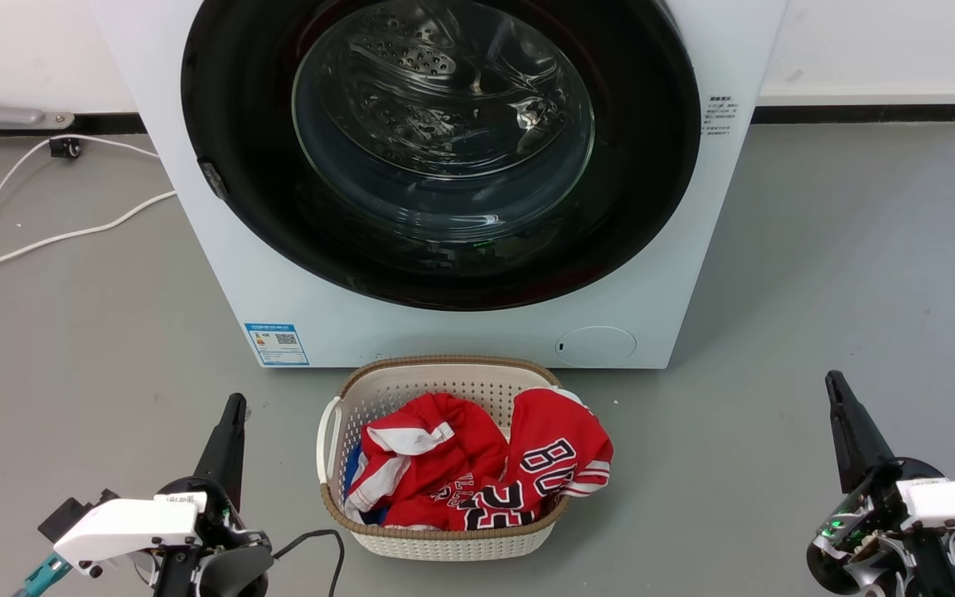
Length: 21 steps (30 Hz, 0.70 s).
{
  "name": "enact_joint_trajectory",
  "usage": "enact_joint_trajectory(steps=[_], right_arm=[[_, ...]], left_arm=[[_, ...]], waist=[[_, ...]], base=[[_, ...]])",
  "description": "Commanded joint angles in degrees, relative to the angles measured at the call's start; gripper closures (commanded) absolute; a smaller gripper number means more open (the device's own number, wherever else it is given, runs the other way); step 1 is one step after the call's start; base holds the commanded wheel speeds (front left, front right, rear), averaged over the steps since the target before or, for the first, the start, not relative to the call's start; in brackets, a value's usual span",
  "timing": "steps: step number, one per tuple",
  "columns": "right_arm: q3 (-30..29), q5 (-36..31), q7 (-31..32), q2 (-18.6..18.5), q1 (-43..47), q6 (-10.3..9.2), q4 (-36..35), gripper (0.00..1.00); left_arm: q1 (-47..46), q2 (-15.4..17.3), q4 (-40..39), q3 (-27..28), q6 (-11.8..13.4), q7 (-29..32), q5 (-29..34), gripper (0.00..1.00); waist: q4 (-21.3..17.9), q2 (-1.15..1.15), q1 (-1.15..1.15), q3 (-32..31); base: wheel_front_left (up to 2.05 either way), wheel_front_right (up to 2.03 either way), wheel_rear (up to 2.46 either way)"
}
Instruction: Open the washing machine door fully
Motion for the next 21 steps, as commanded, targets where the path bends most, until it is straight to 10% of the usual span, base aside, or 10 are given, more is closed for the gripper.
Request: enact_joint_trajectory(steps=[1, 12, 13, 21], right_arm=[[-0.10, -0.28, 0.20, 0.22, -0.70, 0.00, 0.08, 1.00], [-0.14, -0.34, 0.24, 0.26, -0.70, 0.00, 0.09, 1.00], [-0.05, -0.03, -0.02, 0.02, 0.00, 0.00, -0.01, 0.00], [0.16, -1.55, -1.70, 0.10, 1.56, 0.00, 0.64, 0.00]], left_arm=[[-0.48, -0.11, 0.05, 0.24, -0.19, 0.16, 0.02, 1.00], [-0.48, -0.13, 0.05, 0.27, -0.19, 0.20, 0.07, 1.00], [-0.01, -0.02, -0.03, 0.04, 0.00, -0.02, 0.02, 0.00], [1.46, -0.16, 0.05, -0.15, 0.03, -1.72, 1.07, 0.00]], waist=[[0.00, 0.00, 0.00, 0.00], [0.00, 0.00, 0.00, 0.00], [0.00, 0.00, 0.00, 0.00], [0.01, 0.00, 0.00, 0.04]], base=[[0.00, 0.00, 0.00], [0.00, 0.00, 0.00], [0.00, 0.00, 0.00], [0.00, 0.00, 0.00]])
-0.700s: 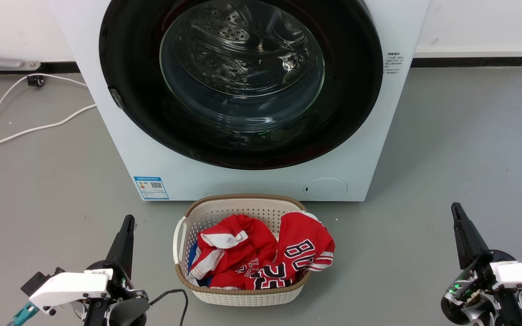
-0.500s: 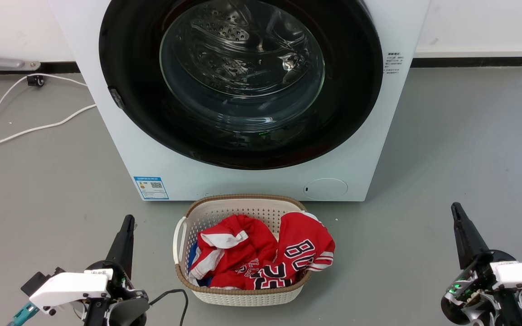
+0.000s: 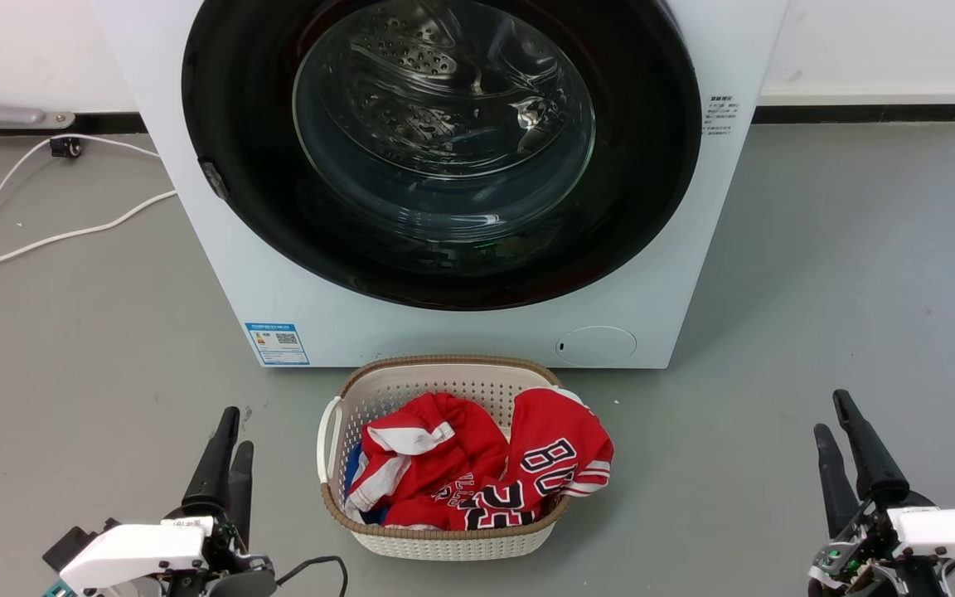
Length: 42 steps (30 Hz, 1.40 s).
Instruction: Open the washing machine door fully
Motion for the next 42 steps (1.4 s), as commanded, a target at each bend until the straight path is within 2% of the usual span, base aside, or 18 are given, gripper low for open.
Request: enact_joint_trajectory(steps=[1, 10, 19, 20, 32, 42], right_arm=[[-0.12, -1.48, -0.85, -0.10, -0.79, 0.02, -1.33, 0.00], [-1.45, -9.21, -3.28, -0.08, -0.40, 0.02, -3.28, 0.00], [-0.54, -23.31, -5.49, -0.06, 0.62, 0.03, -8.01, 0.00], [0.23, -28.38, -6.17, -0.06, 1.11, 0.02, -9.51, 0.00], [2.85, -47.79, -8.90, -0.03, 2.98, 0.03, -13.66, 0.00], [3.37, -56.99, -10.59, -0.01, 4.09, 0.03, -14.49, 0.00]], left_arm=[[-0.71, 0.14, -1.41, 0.30, -0.01, -0.85, 1.31, 0.00], [-0.57, 0.14, -4.46, 0.80, 1.38, -3.29, 9.67, 0.00], [0.30, 0.15, -8.56, -1.13, 4.41, -5.51, 21.19, 0.00], [0.67, 0.15, -9.44, -1.96, 5.46, -6.20, 25.45, 0.00], [1.91, 0.15, -11.79, -5.63, 8.48, -8.93, 42.16, 0.00], [2.50, 0.60, -12.52, -7.88, 10.34, -10.66, 50.89, 0.00]], waist=[[0.00, 0.00, 0.00, 0.02], [0.04, 0.00, 0.00, 0.10], [0.10, 0.00, 0.00, 0.15], [0.10, 0.00, 0.00, 0.13], [0.26, 0.00, 0.00, 0.02], [0.36, 0.00, 0.00, -0.01]], base=[[0.00, 0.00, 0.00], [0.00, 0.00, 0.00], [0.00, 0.00, 0.00], [0.00, 0.00, 0.00], [0.00, 0.00, 0.00], [0.00, 0.00, 0.00]])
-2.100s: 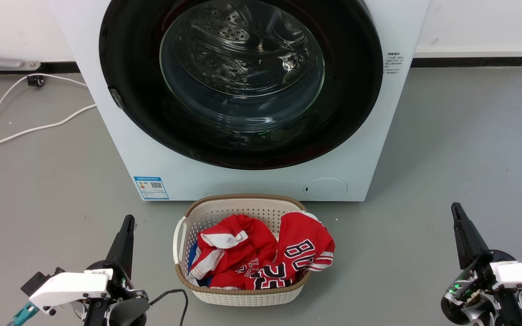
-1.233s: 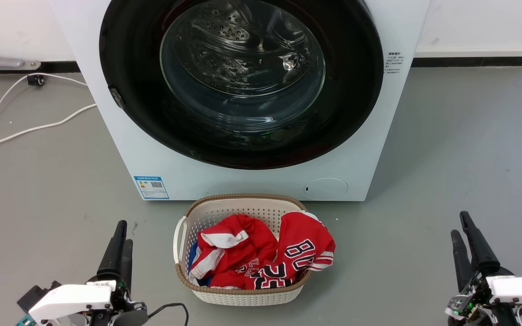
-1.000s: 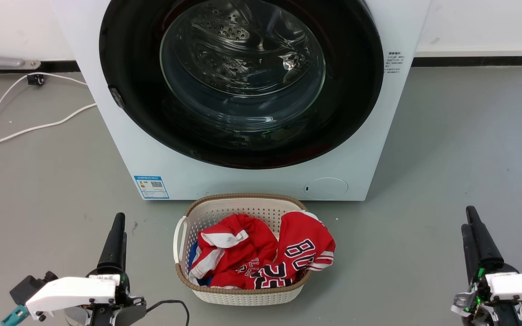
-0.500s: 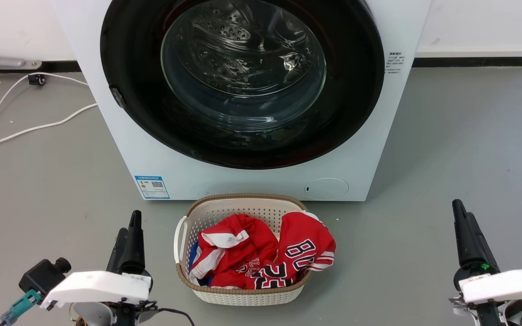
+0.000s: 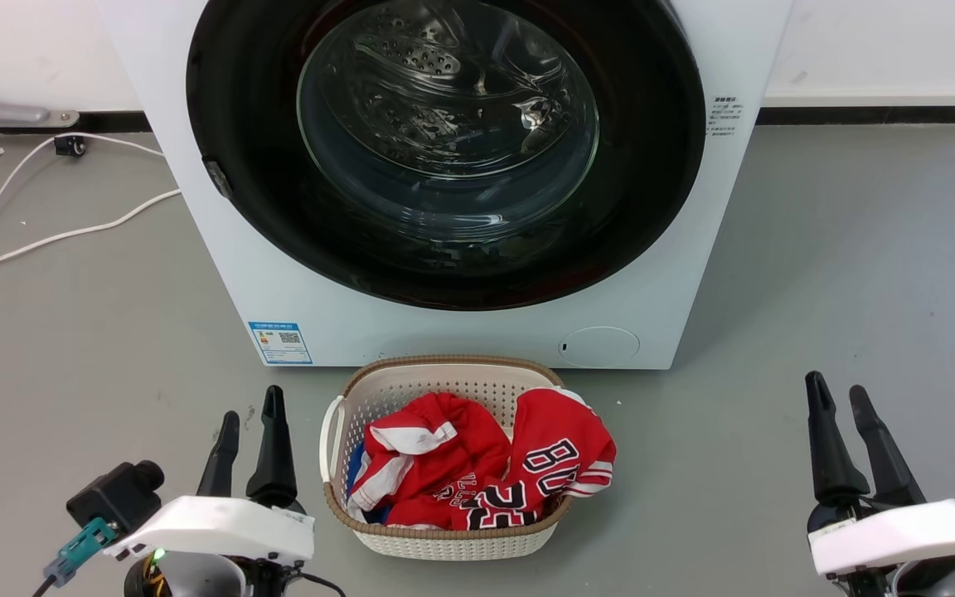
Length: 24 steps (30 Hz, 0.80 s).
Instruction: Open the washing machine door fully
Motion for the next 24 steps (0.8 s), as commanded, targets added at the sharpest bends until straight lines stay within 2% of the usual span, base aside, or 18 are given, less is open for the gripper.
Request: enact_joint_trajectory(steps=[1, 13, 24], right_arm=[[0.10, -2.18, -0.57, -0.06, 0.05, 0.02, -1.09, 0.00], [0.17, -11.19, -2.59, -0.03, 1.15, 0.02, -2.86, 0.00], [0.29, -17.47, -4.24, -0.01, 2.20, 0.01, -5.17, 0.00]], left_arm=[[0.15, 0.43, -1.07, -0.49, 0.51, -0.65, 2.07, 0.00], [0.63, 1.31, -1.95, -3.01, 2.87, -2.68, 10.43, 0.00], [1.41, 1.58, -2.81, -4.83, 3.20, -4.35, 16.39, 0.00]], waist=[[0.01, 0.00, 0.00, 0.00], [0.10, 0.00, 0.00, 0.03], [0.20, 0.00, 0.00, -0.07]], base=[[0.00, 0.00, 0.00], [0.00, 0.00, 0.00], [0.00, 0.00, 0.00]])
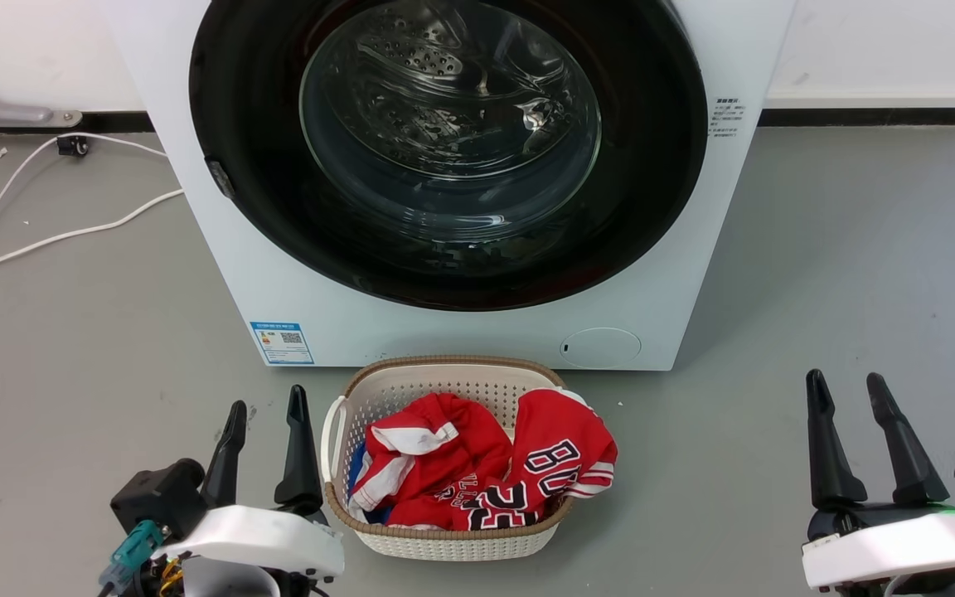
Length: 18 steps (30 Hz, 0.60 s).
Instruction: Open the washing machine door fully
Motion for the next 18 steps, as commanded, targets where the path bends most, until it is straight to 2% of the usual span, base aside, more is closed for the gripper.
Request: enact_joint_trajectory(steps=[1, 18], right_arm=[[0.02, -1.67, -0.60, -0.01, 0.28, 0.00, -1.17, 0.00], [-0.88, -8.01, -2.93, 0.03, 1.73, 0.00, -2.94, 0.00]], left_arm=[[0.36, 0.14, -0.80, -0.16, 0.16, -0.64, 1.64, 0.00], [1.56, -0.53, -1.09, -0.58, -0.38, -2.84, 9.98, 0.00]], waist=[[0.04, 0.00, 0.00, -0.02], [0.11, 0.00, 0.00, -0.11]], base=[[0.00, 0.00, 0.00], [0.00, 0.00, 0.00]])
